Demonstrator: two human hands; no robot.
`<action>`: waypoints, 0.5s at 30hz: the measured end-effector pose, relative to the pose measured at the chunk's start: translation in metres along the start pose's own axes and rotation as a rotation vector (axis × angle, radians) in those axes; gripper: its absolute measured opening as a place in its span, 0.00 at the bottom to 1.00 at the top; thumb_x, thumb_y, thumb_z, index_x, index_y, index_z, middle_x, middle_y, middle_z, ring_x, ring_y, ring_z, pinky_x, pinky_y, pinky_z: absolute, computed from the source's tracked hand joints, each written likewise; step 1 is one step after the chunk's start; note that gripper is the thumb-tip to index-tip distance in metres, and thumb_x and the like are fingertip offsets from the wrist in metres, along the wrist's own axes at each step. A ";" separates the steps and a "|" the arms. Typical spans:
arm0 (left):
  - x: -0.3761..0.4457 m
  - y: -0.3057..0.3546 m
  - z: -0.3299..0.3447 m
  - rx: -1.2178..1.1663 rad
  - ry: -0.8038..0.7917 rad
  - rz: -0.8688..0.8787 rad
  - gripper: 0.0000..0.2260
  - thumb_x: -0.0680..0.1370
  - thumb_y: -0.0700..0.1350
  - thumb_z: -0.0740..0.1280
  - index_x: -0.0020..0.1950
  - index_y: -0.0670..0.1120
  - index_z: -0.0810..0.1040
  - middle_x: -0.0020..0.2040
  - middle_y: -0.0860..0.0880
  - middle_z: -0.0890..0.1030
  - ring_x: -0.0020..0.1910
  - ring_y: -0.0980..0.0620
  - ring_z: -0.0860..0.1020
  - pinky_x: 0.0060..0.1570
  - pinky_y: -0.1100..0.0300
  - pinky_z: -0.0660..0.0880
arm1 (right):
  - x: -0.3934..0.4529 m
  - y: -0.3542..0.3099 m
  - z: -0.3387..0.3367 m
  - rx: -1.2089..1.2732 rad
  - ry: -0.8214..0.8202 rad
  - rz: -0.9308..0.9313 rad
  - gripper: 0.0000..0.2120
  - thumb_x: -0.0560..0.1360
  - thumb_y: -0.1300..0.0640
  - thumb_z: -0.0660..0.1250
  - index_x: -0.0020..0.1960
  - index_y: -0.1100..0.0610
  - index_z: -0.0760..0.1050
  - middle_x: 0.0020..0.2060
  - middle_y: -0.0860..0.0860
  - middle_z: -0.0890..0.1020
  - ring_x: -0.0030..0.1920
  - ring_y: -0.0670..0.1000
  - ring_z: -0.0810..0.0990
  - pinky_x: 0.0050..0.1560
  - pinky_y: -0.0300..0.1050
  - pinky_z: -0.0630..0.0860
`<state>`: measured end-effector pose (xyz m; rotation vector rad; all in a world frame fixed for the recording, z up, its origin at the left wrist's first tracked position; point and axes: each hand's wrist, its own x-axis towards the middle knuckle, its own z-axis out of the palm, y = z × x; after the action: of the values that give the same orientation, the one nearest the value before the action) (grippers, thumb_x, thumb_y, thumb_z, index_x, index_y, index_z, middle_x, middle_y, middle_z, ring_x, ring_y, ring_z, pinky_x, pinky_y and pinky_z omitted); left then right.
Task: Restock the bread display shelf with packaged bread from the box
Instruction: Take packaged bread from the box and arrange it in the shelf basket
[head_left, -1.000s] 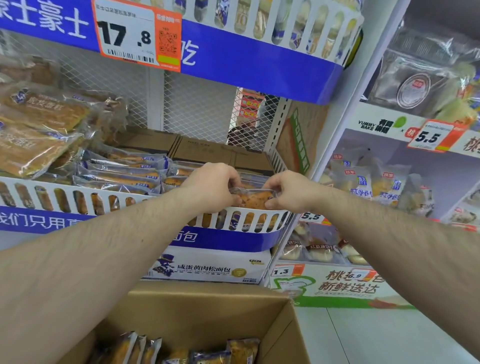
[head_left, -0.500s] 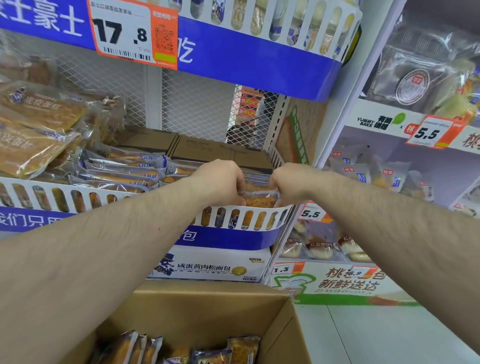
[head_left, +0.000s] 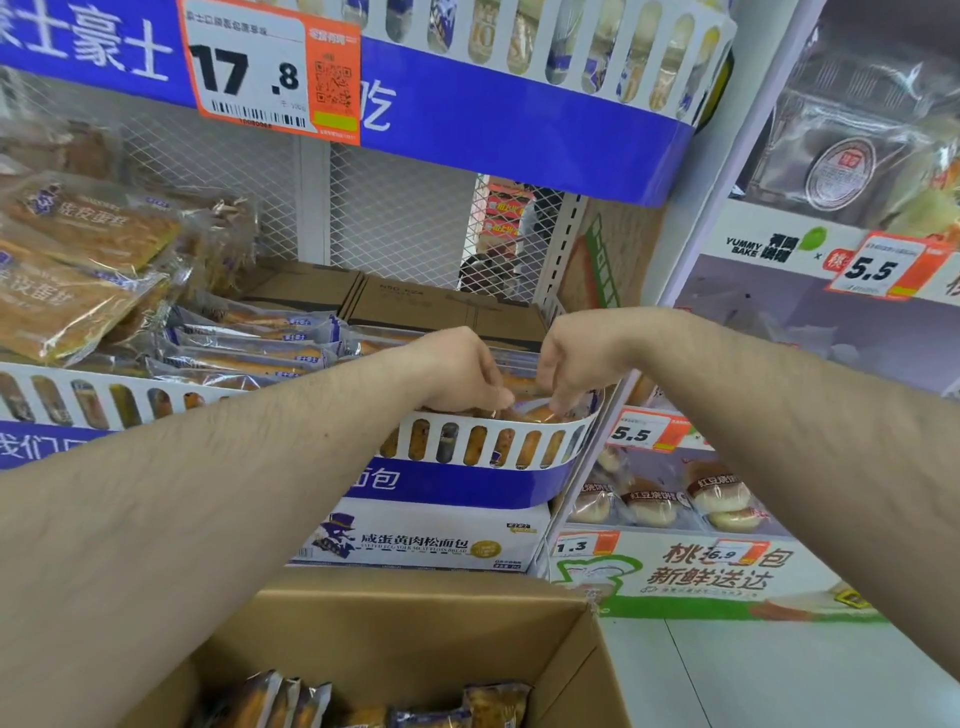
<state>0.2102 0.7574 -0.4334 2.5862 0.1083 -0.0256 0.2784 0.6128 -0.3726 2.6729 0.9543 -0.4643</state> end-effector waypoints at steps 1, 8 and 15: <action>-0.001 -0.002 0.002 -0.001 0.026 0.011 0.05 0.77 0.49 0.71 0.51 0.52 0.85 0.47 0.53 0.84 0.46 0.56 0.80 0.50 0.59 0.78 | -0.001 0.000 0.002 -0.004 0.029 -0.009 0.10 0.74 0.53 0.74 0.55 0.51 0.81 0.45 0.43 0.81 0.49 0.46 0.78 0.53 0.42 0.71; 0.005 0.001 0.012 0.178 0.044 -0.013 0.09 0.78 0.49 0.70 0.57 0.51 0.84 0.49 0.51 0.84 0.48 0.53 0.81 0.52 0.55 0.81 | 0.003 0.000 0.023 0.014 0.069 0.063 0.08 0.76 0.58 0.71 0.55 0.56 0.83 0.44 0.45 0.82 0.41 0.41 0.76 0.46 0.40 0.71; 0.006 -0.004 0.015 0.263 0.029 -0.017 0.11 0.81 0.49 0.65 0.60 0.50 0.82 0.50 0.49 0.83 0.47 0.52 0.81 0.52 0.54 0.81 | 0.000 -0.002 0.032 0.127 0.153 0.092 0.05 0.75 0.60 0.72 0.51 0.57 0.84 0.45 0.49 0.83 0.48 0.49 0.80 0.46 0.41 0.74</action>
<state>0.2158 0.7528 -0.4486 2.8489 0.1459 -0.0096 0.2702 0.6029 -0.4016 2.8875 0.8645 -0.3145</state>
